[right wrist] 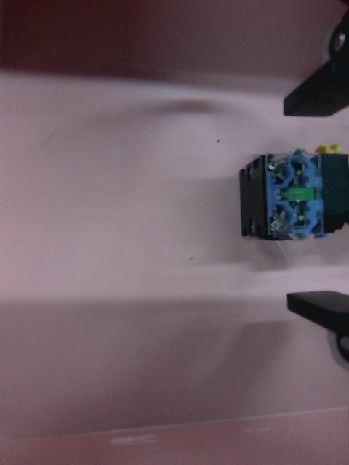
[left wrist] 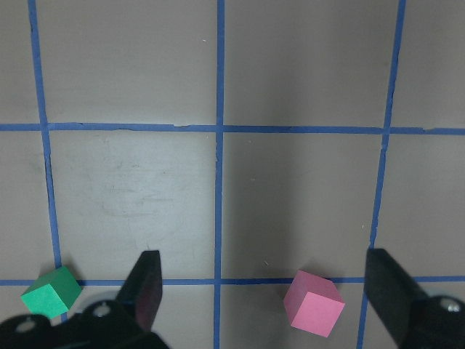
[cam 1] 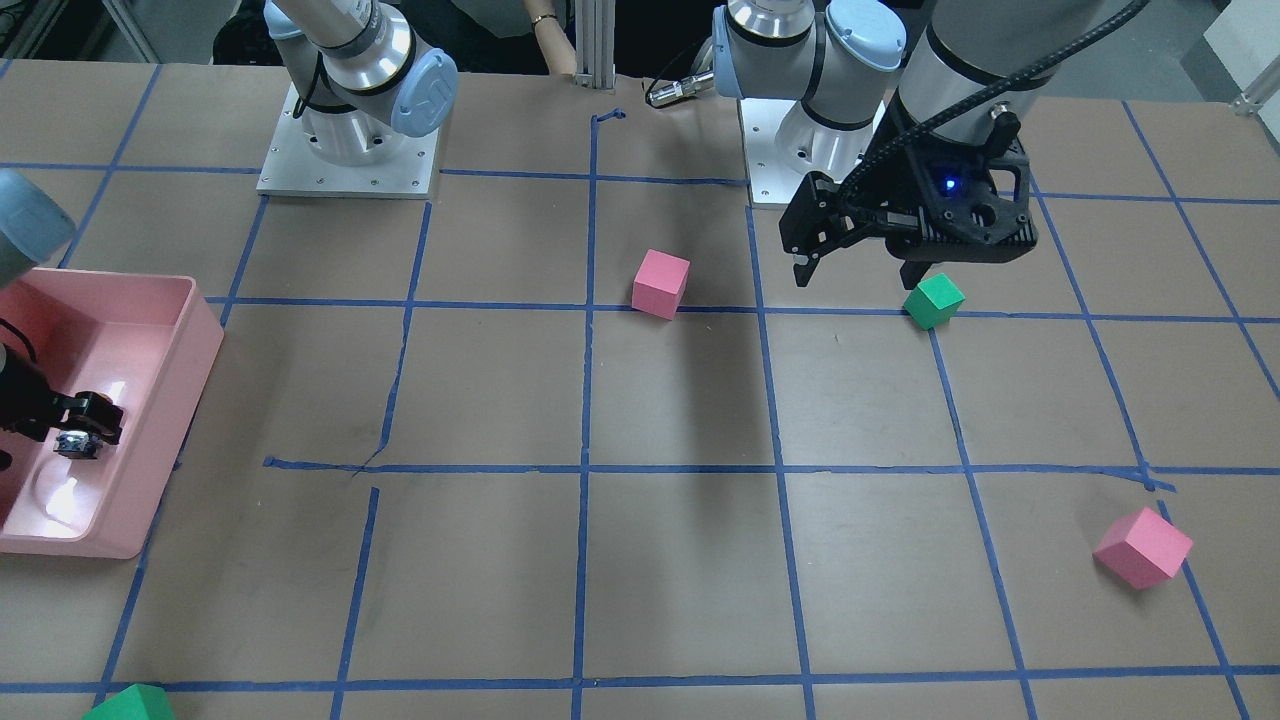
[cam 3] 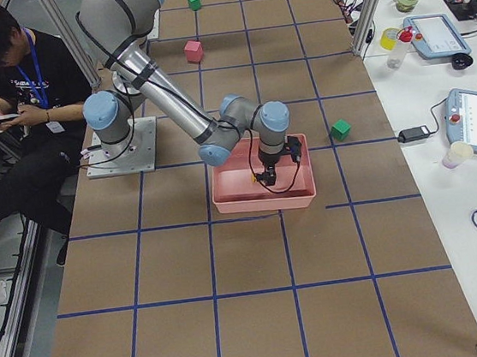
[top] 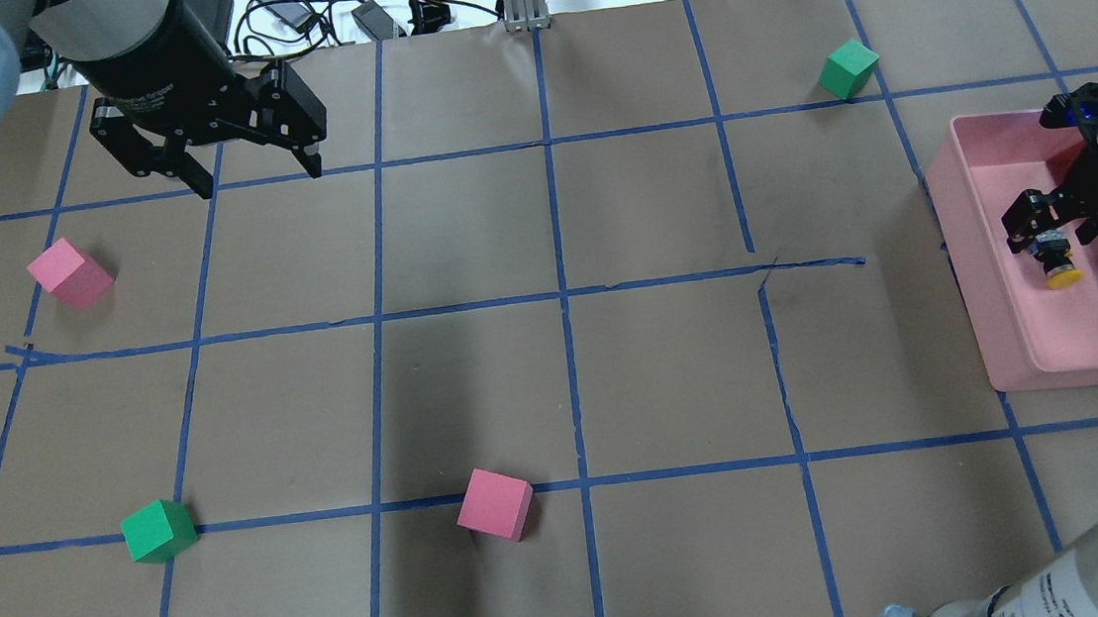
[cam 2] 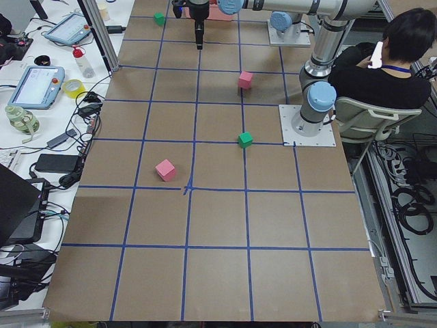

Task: Align button upright
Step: 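Lower the right gripper into the tray and grasp the button switch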

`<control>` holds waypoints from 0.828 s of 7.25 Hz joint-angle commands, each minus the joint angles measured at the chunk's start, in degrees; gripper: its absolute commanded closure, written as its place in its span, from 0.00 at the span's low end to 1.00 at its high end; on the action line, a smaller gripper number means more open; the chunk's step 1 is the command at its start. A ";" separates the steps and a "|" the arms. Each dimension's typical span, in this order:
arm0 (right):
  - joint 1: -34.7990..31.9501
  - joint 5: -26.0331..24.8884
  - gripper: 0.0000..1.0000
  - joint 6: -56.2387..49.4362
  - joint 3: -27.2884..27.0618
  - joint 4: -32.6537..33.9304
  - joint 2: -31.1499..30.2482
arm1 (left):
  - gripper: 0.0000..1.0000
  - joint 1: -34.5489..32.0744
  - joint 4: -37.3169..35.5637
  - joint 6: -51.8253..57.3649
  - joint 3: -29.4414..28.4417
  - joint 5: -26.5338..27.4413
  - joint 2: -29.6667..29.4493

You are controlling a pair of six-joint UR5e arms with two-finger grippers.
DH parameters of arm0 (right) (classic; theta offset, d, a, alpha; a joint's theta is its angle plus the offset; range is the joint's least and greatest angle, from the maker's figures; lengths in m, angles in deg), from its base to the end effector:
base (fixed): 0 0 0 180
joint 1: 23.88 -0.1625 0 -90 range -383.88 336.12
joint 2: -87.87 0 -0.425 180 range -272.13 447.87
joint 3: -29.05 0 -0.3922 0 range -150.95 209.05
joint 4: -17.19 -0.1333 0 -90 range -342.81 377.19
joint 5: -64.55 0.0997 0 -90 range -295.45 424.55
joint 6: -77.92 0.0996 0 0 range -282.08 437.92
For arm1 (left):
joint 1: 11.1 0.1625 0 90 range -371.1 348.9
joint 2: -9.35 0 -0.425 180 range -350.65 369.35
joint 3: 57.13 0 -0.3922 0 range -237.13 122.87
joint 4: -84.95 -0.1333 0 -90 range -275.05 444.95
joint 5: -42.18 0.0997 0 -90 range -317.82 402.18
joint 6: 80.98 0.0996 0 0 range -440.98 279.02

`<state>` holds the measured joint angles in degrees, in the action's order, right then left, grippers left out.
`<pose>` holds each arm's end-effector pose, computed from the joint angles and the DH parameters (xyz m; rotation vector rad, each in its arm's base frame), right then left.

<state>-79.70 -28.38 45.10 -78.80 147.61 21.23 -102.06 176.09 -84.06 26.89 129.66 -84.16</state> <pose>-0.2096 -0.5369 0.1934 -0.0363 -3.1057 -0.0617 -0.1464 -0.5175 0.5064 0.0565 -3.0961 0.0335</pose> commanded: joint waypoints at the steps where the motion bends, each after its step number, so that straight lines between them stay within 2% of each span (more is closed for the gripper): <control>1: 0.01 -0.51 0.81 -0.76 -0.17 -0.34 0.02 | 0.00 -0.01 0.00 0.00 0.00 0.14 0.00; 2: 0.01 -0.51 1.00 -0.76 -0.17 -0.34 0.02 | 0.00 0.07 0.00 0.00 0.00 0.14 0.09; 5: 0.01 -0.51 1.00 -1.11 1.67 -1.30 -0.85 | 0.00 0.07 0.00 0.00 0.00 0.14 0.09; 6: 0.01 -0.51 1.00 -1.28 4.29 -4.97 -1.56 | 0.00 0.07 0.00 0.00 0.00 0.23 0.09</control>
<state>-79.69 -28.90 44.01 -76.87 145.68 20.42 -102.01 176.09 -84.06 26.89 129.82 -84.08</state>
